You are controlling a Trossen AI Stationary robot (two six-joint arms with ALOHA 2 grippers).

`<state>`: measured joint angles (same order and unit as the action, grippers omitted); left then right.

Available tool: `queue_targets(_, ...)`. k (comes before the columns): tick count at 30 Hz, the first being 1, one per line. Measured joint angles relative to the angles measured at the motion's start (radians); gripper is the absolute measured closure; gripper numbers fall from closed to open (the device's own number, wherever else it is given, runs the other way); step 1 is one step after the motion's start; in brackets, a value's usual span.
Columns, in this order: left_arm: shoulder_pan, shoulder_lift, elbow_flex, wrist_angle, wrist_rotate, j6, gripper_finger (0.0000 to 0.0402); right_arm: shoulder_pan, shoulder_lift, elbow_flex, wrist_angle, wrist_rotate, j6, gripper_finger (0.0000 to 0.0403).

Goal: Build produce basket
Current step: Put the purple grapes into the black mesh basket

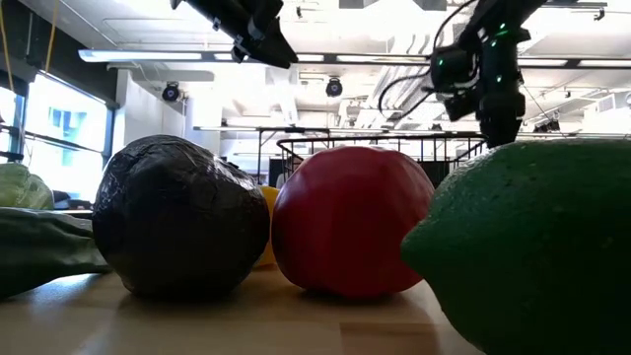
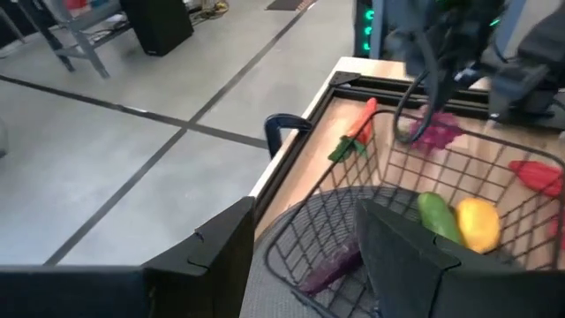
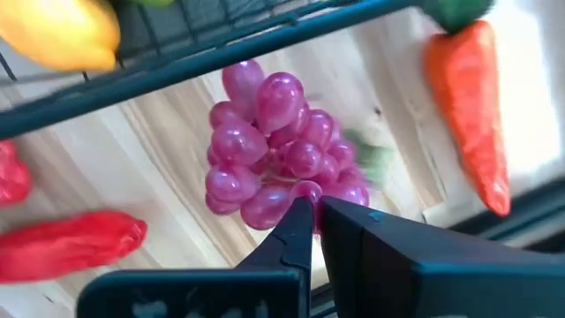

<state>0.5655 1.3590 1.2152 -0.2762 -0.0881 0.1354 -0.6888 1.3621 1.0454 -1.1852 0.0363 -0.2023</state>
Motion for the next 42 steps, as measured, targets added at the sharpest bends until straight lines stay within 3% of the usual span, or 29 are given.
queue_targets(13,0.04,0.0,0.0,-0.034,-0.017,0.0,0.0218,0.0,-0.233,0.0,0.056,0.066,0.258,0.0403)
queue_targets(23,0.07,0.0,0.0,-0.034,-0.017,-0.001,0.0218,0.0,-0.342,0.0,0.29,0.059,0.338,0.0403)
queue_targets(32,0.071,0.0,0.0,-0.086,-0.016,-0.027,0.0218,0.019,-0.333,0.0,0.584,-0.093,0.37,0.0403)
queue_targets(37,0.071,0.0,0.0,-0.12,-0.016,-0.043,0.0218,0.07,-0.266,0.0,0.587,-0.162,0.392,0.0403)
queue_targets(42,0.071,0.0,0.0,-0.132,-0.016,-0.053,0.0218,0.116,-0.205,0.0,0.582,-0.158,0.416,0.0396)
